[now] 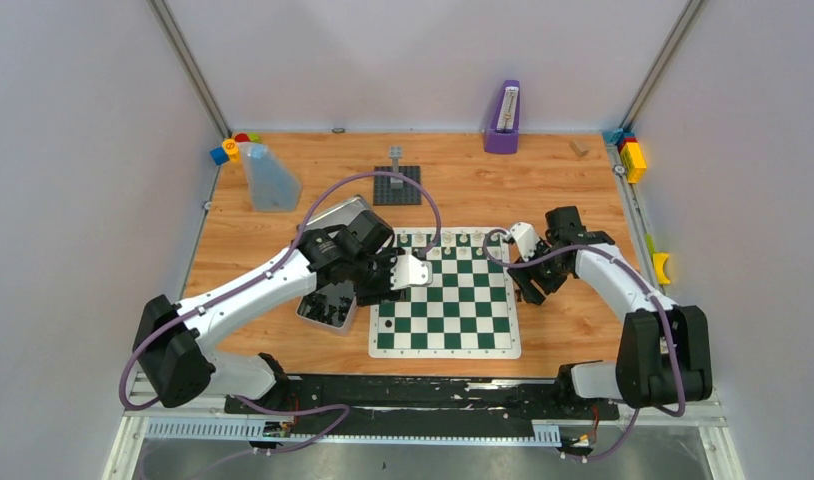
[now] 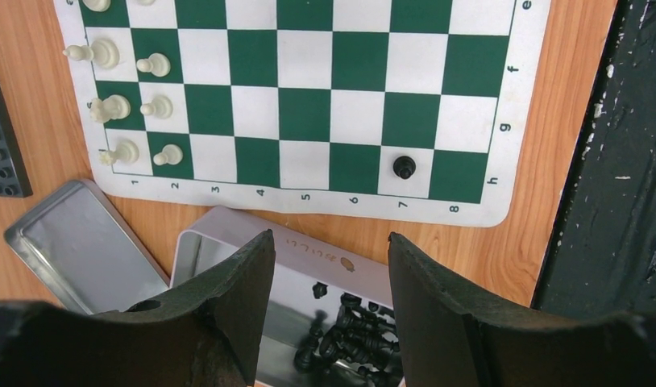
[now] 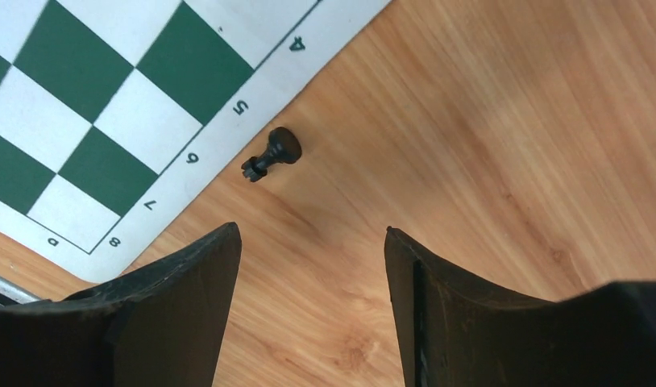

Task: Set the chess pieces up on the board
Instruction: Pick up the chess piece at the center of the board.

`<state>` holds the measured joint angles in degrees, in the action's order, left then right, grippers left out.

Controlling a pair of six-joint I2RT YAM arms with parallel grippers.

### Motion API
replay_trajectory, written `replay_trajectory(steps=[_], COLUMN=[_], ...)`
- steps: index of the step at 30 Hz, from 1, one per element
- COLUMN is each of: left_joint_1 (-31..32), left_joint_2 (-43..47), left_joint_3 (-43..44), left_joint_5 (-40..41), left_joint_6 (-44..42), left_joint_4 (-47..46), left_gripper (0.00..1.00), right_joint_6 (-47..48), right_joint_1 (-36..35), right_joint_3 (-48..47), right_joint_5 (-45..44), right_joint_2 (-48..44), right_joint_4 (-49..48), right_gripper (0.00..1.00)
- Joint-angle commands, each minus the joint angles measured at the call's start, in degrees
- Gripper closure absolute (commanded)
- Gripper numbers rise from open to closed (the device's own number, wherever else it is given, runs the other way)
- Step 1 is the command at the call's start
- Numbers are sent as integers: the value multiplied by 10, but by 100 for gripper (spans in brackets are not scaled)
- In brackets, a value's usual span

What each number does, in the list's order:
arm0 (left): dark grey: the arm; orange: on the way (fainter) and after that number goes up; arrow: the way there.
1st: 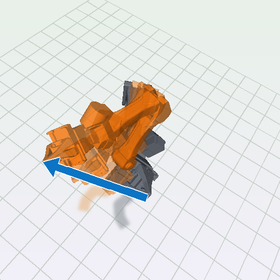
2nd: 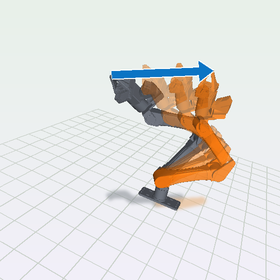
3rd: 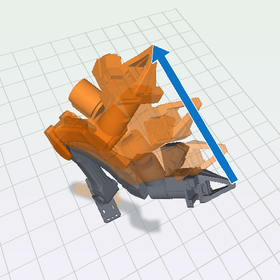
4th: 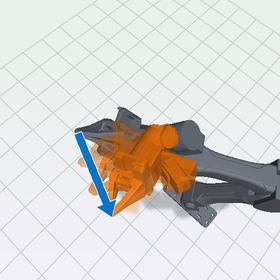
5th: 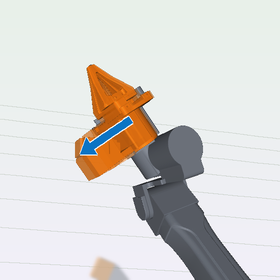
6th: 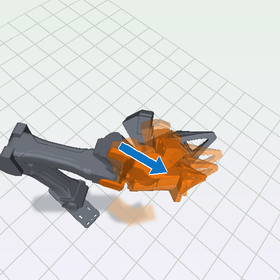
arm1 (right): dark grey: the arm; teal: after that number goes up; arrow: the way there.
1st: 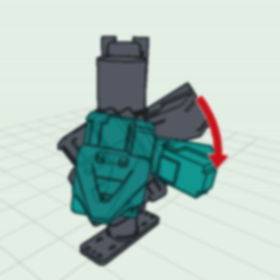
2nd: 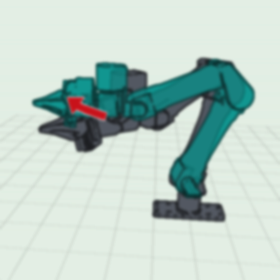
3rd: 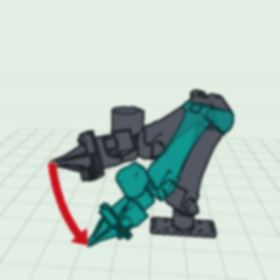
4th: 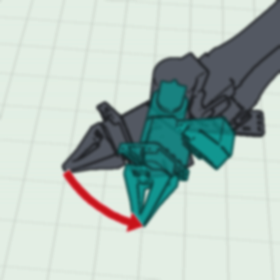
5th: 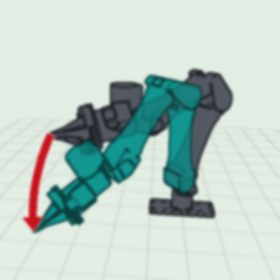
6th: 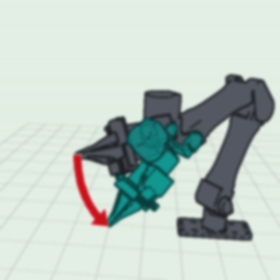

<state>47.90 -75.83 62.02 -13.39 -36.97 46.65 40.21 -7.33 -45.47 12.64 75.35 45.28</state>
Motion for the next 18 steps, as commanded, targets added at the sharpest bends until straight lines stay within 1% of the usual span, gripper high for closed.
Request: replay_trajectory(steps=[1, 9, 12, 18], left_joint_1=[-3, -7, -7, -8], left_joint_2=[23, 27, 30, 30], left_joint_3=[-7, -11, -12, -12], left_joint_5=[-2, 0, 2, 1], left_joint_6=[-8, -9, -10, -8], left_joint_4=[-18, -19, -19, -20], left_gripper=[38, 38, 38, 38], right_joint_6=[-1, -29, -29, -24], right_joint_1=[3, 4, 3, 5], right_joint_3=[-37, -69, -64, -39], right_joint_5=[61, 141, 129, 77], right_joint_2=[25, 73, 81, 73], right_joint_4=[-27, -7, -12, -32], right_gripper=[33, 41, 43, 46])
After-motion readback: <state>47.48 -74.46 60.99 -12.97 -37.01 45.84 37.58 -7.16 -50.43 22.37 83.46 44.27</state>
